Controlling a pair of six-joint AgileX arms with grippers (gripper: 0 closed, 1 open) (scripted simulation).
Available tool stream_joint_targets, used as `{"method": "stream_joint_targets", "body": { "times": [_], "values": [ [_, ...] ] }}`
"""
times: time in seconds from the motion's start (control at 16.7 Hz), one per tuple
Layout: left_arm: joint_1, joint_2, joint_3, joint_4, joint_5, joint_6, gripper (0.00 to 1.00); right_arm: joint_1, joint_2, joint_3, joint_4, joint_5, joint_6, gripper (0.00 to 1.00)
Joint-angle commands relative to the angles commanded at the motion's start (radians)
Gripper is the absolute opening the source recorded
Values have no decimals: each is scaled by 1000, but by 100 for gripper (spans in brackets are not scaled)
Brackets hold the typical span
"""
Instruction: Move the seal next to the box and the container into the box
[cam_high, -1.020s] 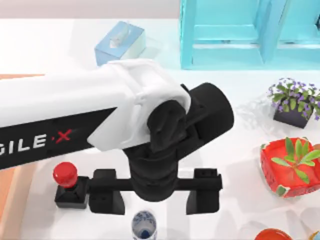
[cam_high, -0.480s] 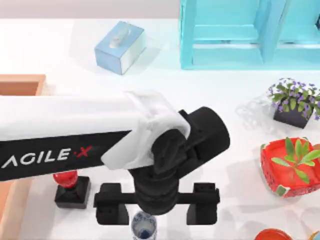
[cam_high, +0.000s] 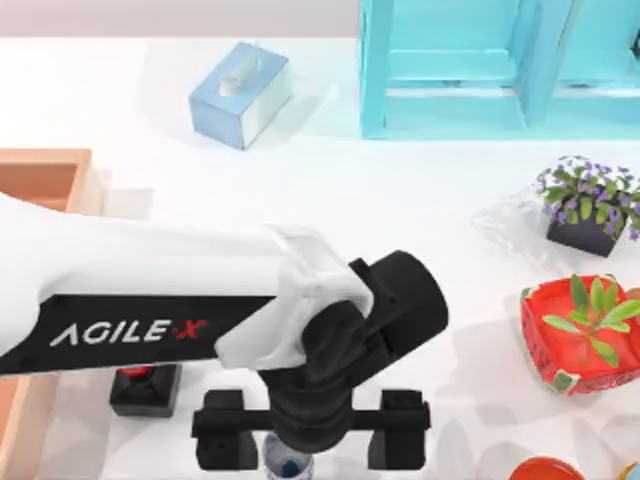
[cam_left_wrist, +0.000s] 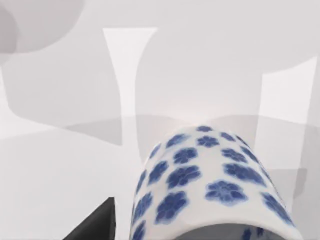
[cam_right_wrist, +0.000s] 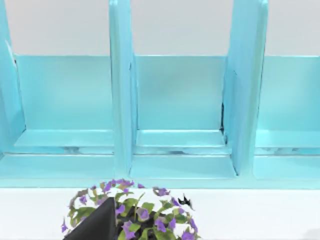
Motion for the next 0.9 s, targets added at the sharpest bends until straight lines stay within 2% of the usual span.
{"method": "stream_joint_targets", "body": {
  "times": [0.06,0.84,0.9],
  "values": [
    [0,0,0,0,0,0,100,0,0,0,0,0,0,100],
    [0,0,0,0,0,0,2,0,0,0,0,0,0,100],
    [0,0,0,0,0,0,0,0,0,0,0,0,0,100]
  ]
}}
